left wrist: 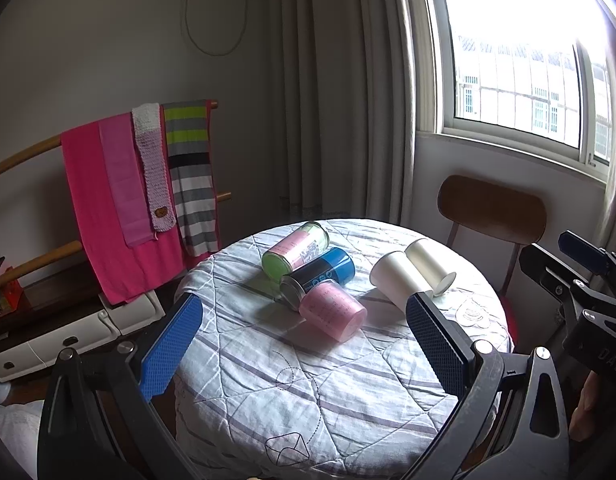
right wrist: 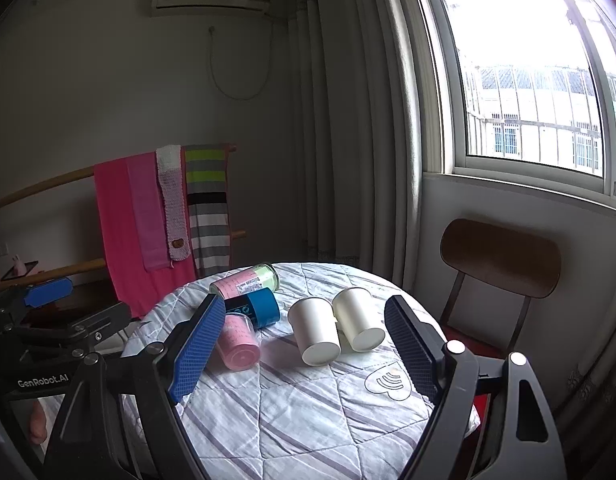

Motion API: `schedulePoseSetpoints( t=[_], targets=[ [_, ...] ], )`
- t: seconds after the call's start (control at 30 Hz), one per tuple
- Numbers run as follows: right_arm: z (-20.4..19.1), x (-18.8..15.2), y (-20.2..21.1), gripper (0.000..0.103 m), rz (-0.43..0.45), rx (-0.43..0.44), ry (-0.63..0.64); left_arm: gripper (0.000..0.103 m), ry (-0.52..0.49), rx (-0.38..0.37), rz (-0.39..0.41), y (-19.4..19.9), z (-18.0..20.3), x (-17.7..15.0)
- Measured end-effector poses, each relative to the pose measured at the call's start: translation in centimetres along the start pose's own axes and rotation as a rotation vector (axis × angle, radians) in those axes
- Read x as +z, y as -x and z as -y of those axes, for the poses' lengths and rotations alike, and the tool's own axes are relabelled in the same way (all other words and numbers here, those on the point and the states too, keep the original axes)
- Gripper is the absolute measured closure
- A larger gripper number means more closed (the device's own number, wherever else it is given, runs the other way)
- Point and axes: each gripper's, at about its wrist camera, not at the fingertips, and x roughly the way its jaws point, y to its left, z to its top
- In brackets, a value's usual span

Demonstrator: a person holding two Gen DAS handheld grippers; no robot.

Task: Flip cup upright

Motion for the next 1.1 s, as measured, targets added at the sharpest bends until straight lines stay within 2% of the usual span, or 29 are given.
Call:
schedulePoseSetpoints(
  t=[0.67, 1.1],
  targets=[
    [1.8, -0.6, -1.2, 0.02, -0.047, -0.02, -0.035, 0.0, -0.046, -0.019, -0.054, -2.2, 2.0, -0.2],
    [1.3, -0.9, -3.7, 0.02, -0.119, 0.005, -0.032, 0.0, -0.042, 0.003, -0.115, -4.6, -0.1, -0.7]
  ],
)
